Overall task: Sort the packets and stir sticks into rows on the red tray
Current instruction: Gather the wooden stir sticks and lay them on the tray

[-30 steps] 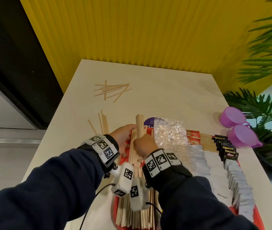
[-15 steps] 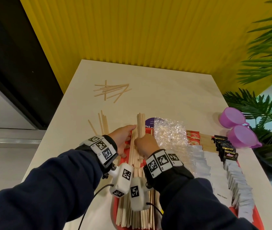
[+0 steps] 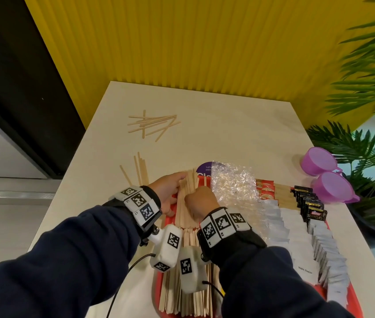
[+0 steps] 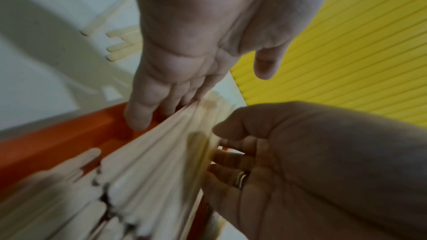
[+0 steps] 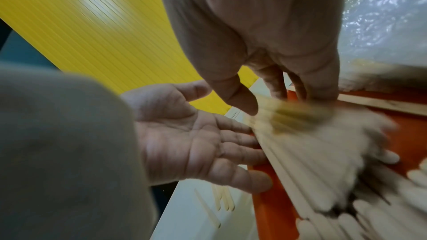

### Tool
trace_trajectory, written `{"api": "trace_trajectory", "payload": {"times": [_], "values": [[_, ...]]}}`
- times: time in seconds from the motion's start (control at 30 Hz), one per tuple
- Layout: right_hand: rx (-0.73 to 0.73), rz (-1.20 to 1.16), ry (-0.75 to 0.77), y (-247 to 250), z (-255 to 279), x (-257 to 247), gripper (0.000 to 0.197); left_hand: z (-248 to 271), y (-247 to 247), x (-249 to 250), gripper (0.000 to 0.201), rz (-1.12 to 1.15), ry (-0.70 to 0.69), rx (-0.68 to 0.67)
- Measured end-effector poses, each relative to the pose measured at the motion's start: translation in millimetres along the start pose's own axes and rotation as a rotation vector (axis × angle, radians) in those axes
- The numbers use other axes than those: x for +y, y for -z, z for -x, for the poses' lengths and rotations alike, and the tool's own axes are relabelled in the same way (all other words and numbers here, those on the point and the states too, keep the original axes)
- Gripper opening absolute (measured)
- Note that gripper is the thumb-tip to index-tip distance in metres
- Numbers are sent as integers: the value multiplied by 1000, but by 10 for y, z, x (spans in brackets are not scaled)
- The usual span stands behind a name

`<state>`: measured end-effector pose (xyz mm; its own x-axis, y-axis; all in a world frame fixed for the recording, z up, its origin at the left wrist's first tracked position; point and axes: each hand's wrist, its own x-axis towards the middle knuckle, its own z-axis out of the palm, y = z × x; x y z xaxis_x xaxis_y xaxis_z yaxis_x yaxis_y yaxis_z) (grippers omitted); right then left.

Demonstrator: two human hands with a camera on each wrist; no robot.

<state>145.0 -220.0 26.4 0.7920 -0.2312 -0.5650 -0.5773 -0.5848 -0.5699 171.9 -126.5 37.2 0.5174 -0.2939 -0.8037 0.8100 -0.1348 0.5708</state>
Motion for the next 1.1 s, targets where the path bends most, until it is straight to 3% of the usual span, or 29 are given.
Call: {"api": "trace_trajectory", "payload": {"times": [0.07, 0.13, 0.2, 0.33, 0.43, 0.53, 0.6, 0.67, 0.83, 0.93, 1.03, 1.1], "values": [[-5, -28, -9, 11, 4, 7, 8, 5, 2, -6, 45, 2, -9, -9], [-10, -40, -6, 41, 23, -4, 22, 4, 0, -7, 49, 2, -22, -3], [-25, -18, 7, 85, 33, -8, 33, 43, -19, 8, 40, 8, -17, 3], [-16, 5, 87, 200, 44, 26, 43, 68, -9, 10, 33, 37, -24, 10], [-29, 87, 195, 321, 29, 29, 40, 104, 8, 26, 37, 2, -73, 53], [-214, 285, 240, 385, 36, 7, 34, 118, 38, 49, 26, -69, -103, 161], [-363, 400, 236, 357, 53, -1, 32, 110, 62, 51, 31, -99, -105, 207], [-424, 537, 242, 303, 48, -7, 33, 95, 75, 39, 36, -123, -89, 219], [-324, 633, 252, 302, -70, -41, 31, 55, 133, -5, 31, -146, -66, 216], [-347, 634, 252, 295, -113, -9, 31, 51, 162, -20, 37, -166, -72, 201], [-355, 667, 245, 260, -133, 17, 29, 48, 169, -17, 24, -189, -67, 182], [-308, 681, 256, 277, -151, 8, 30, 30, 168, -13, 27, -224, -80, 173]]}}
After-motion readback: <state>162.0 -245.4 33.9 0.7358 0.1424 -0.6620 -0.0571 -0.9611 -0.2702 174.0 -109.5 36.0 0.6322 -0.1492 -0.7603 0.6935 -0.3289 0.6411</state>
